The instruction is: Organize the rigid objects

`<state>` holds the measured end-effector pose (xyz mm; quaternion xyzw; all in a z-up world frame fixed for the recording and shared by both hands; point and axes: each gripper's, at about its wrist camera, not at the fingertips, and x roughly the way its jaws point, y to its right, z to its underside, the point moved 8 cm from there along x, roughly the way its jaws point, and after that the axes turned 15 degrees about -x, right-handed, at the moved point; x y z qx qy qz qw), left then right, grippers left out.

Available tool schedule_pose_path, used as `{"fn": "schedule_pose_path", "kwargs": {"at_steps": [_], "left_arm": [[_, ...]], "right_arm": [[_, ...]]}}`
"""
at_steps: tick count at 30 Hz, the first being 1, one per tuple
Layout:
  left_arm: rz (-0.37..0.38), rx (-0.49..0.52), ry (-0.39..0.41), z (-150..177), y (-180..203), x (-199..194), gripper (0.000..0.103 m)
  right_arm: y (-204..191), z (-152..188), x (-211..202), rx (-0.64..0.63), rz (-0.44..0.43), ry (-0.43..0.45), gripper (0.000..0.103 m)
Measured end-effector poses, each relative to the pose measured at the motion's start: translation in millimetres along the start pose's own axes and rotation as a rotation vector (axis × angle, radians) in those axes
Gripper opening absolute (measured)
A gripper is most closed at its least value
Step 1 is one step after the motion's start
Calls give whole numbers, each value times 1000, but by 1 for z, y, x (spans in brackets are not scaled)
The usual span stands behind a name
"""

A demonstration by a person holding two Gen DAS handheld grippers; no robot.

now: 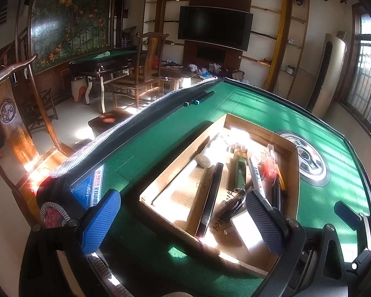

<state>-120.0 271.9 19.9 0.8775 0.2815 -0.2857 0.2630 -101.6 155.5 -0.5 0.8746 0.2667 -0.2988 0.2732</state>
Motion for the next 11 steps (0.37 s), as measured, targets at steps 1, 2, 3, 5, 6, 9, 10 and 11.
{"fn": "schedule_pose_path", "kwargs": {"at_steps": [1, 2, 3, 5, 6, 9, 10, 11], "left_arm": [[-3, 4, 2, 0, 1, -1, 102], [-9, 8, 7, 1, 2, -2, 102], [-15, 11, 14, 0, 3, -3, 102], [-23, 11, 27, -1, 4, -6, 102], [-29, 7, 30, -1, 3, -8, 102], [-49, 9, 18, -1, 5, -10, 102], [-51, 8, 14, -1, 7, -11, 102], [-43, 12, 14, -1, 11, -12, 102]], "right_arm": [[1, 0, -1, 1, -1, 2, 98], [2, 0, -1, 3, -4, 4, 98], [3, 1, -2, 6, -5, 6, 98], [5, 2, -3, 12, -10, 8, 98], [6, 3, -3, 15, -13, 9, 98], [9, 5, -6, 22, -25, 13, 98], [11, 6, -8, 22, -25, 17, 98], [14, 6, -10, 24, -23, 21, 98]]}}
